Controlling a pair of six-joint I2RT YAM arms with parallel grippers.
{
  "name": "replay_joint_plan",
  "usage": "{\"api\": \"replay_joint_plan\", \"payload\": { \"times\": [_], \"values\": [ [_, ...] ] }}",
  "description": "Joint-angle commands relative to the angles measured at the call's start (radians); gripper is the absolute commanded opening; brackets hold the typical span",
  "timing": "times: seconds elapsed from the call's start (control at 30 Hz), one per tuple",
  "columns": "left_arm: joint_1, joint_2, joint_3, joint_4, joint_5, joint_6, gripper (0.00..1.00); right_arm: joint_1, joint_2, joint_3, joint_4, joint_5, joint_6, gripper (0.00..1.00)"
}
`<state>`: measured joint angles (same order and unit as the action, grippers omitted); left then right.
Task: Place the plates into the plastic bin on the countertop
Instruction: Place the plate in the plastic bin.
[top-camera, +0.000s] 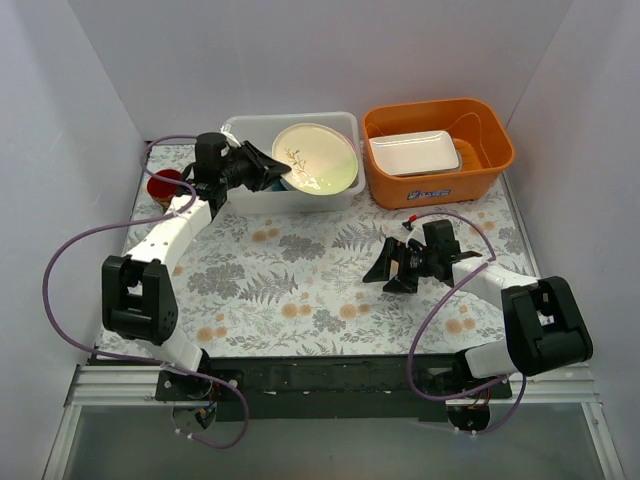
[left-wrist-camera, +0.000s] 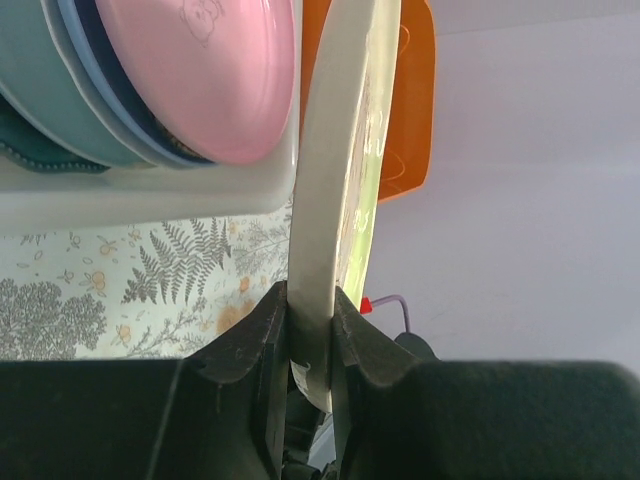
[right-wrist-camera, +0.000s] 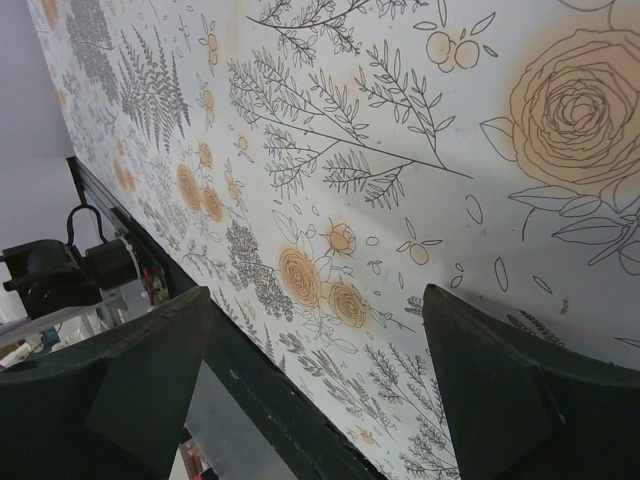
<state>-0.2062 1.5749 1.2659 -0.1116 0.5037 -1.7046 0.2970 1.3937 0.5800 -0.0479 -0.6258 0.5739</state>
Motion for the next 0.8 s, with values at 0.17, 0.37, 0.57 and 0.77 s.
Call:
{"api": "replay_joint_plan", "payload": {
  "times": [0.17,0.37,0.57,0.77],
  "values": [
    [0.018,0.145,0.196,0.164,0.071,-0.05,0.0,0.007,0.053,0.038,0.072,-0.005,0.003,0.93],
    [0.018,0.287,0.309,0.168,0.076,-0.07,0.0,0.008,0.085,0.049,0.079,-0.011,0.0,0.93],
    [0.018,0.381,0.415,0.142,0.07,-0.063,0.0,0.008,0.119,0.057,0.086,-0.015,-0.009,0.93],
    [0.017,0.439,0.461,0.141,0.067,-0.064,0.0,0.008,0.145,0.063,0.088,-0.023,-0.016,0.92]
  ]
}}
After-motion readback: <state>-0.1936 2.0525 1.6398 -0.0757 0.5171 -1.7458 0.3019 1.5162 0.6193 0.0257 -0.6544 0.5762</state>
